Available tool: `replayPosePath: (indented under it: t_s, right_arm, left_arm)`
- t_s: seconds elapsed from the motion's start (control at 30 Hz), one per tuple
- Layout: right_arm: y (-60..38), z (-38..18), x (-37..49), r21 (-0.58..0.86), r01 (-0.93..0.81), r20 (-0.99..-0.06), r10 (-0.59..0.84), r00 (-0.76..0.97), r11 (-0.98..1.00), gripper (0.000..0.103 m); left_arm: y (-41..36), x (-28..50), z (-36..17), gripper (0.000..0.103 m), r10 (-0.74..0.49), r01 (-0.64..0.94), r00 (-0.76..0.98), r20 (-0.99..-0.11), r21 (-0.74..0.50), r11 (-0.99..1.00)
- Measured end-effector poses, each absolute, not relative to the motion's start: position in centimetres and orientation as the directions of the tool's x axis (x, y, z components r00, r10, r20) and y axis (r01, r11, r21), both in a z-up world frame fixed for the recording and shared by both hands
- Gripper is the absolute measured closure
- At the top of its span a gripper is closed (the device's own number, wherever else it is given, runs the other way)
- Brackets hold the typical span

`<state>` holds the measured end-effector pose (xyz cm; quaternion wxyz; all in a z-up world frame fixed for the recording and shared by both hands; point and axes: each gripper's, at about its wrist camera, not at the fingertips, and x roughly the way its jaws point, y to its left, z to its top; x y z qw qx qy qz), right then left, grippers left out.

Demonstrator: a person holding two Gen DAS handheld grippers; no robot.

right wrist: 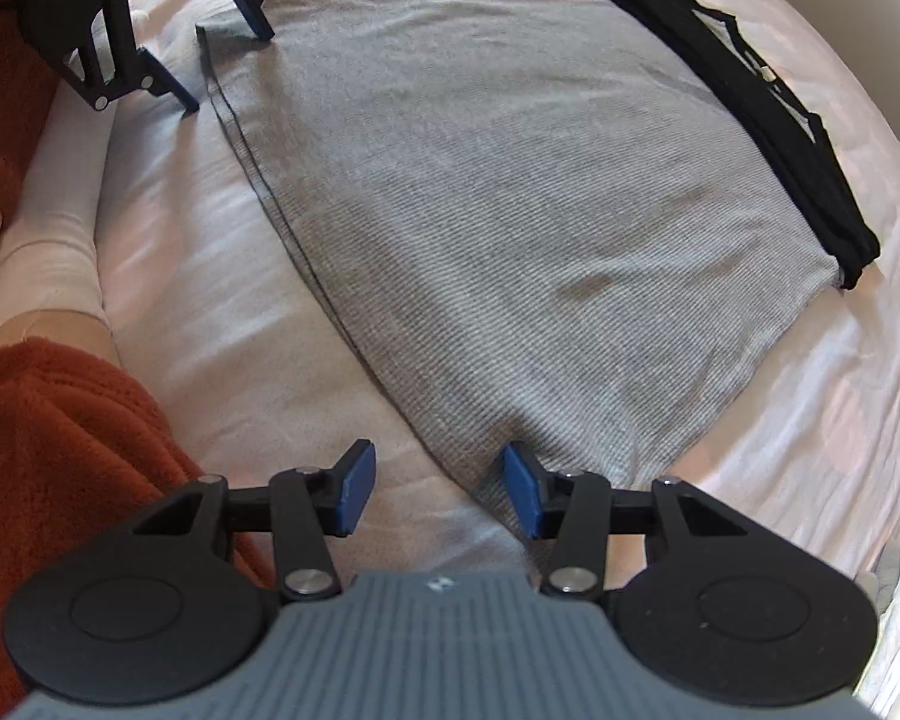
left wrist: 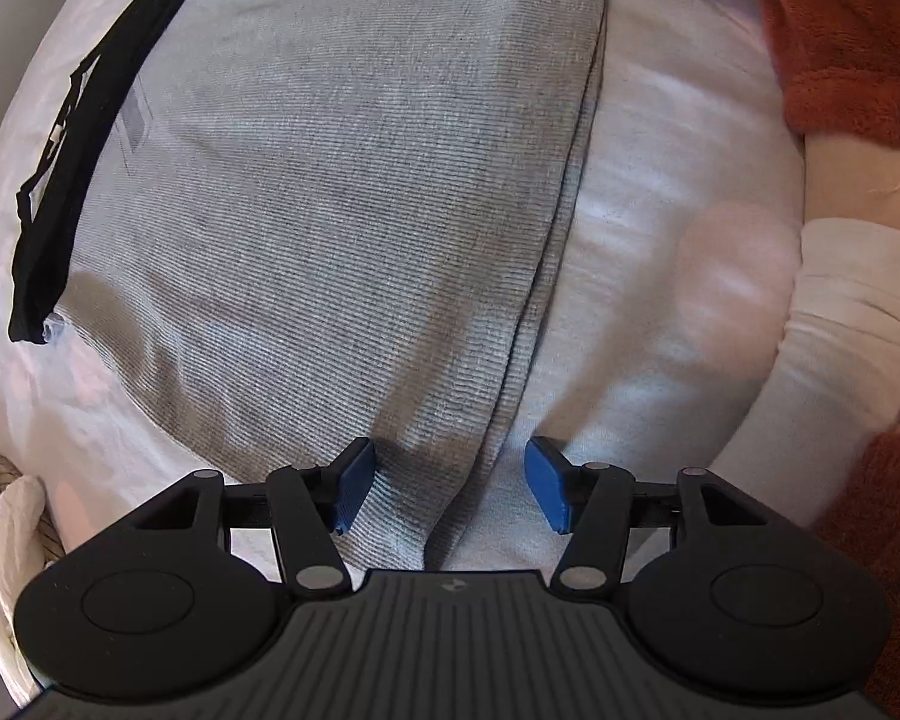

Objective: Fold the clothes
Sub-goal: 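Grasp the two hem corners of the grey shirt with both grippers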

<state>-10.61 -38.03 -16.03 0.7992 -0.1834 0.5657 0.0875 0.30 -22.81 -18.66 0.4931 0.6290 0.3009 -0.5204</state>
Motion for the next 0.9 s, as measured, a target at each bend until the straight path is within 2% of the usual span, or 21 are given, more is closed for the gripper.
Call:
replayPosePath:
  t_s: [0.03, 0.13, 0.2, 0.3, 0.37, 0.47, 0.6, 0.73, 0.8, 0.83, 0.87, 0.9]
  right_arm:
    - [-37.9, -16.2, -10.6, -0.202, -0.360, -0.936, -0.071, 0.345, 0.911, 0.052]
    - [-37.4, -16.5, -10.4, -0.221, -0.390, -0.934, -0.079, 0.350, 0.894, 0.052]
    - [-37.3, -16.8, -10.3, -0.227, -0.399, -0.934, -0.082, 0.349, 0.889, 0.052]
    - [-37.6, -16.9, -10.1, -0.226, -0.393, -0.932, -0.080, 0.353, 0.891, 0.052]
    - [-37.6, -16.9, -10.0, -0.233, -0.385, -0.927, -0.085, 0.366, 0.893, 0.052]
    - [-37.2, -17.0, -10.3, -0.272, -0.386, -0.914, -0.111, 0.390, 0.882, 0.059]
    - [-36.4, -17.0, -10.8, -0.350, -0.395, -0.886, -0.163, 0.435, 0.849, 0.077]
    - [-35.3, -17.3, -11.5, -0.476, -0.423, -0.833, -0.241, 0.497, 0.771, 0.078]
    - [-34.4, -17.4, -12.0, -0.505, -0.466, -0.821, -0.237, 0.520, 0.726, 0.074]
    - [-34.0, -17.5, -12.3, -0.518, -0.484, -0.814, -0.234, 0.531, 0.705, 0.070]
    - [-33.9, -17.4, -12.3, -0.528, -0.489, -0.809, -0.235, 0.539, 0.695, 0.062]
    - [-33.9, -17.4, -12.3, -0.537, -0.491, -0.803, -0.238, 0.546, 0.685, 0.061]
  left_arm:
    - [-22.9, 0.6, -18.6, 0.050, -0.129, 0.900, 0.269, -0.954, 0.297, -0.318]
    - [-22.8, 1.1, -18.3, 0.063, -0.128, 0.923, 0.237, -0.963, 0.265, -0.278]
    - [-22.6, 1.5, -18.0, 0.082, -0.139, 0.934, 0.235, -0.962, 0.263, -0.242]
    - [-22.5, 2.6, -17.4, 0.093, -0.157, 0.956, 0.220, -0.963, 0.245, -0.161]
    - [-22.2, 3.4, -17.0, 0.095, -0.172, 0.966, 0.210, -0.962, 0.232, -0.114]
    - [-21.9, 4.3, -16.3, 0.095, -0.197, 0.976, 0.196, -0.961, 0.210, -0.056]
    - [-21.7, 5.0, -15.2, 0.095, -0.247, 0.986, 0.163, -0.955, 0.163, 0.023]
    - [-22.0, 6.2, -14.4, 0.095, -0.280, 0.987, 0.145, -0.949, 0.118, 0.111]
    - [-22.1, 6.7, -14.2, 0.095, -0.286, 0.986, 0.131, -0.949, 0.095, 0.136]
    - [-22.2, 7.0, -14.1, 0.095, -0.288, 0.986, 0.127, -0.949, 0.088, 0.145]
    - [-22.3, 7.1, -14.1, 0.095, -0.290, 0.985, 0.124, -0.949, 0.083, 0.149]
    - [-22.3, 7.2, -14.0, 0.095, -0.294, 0.985, 0.122, -0.948, 0.079, 0.153]
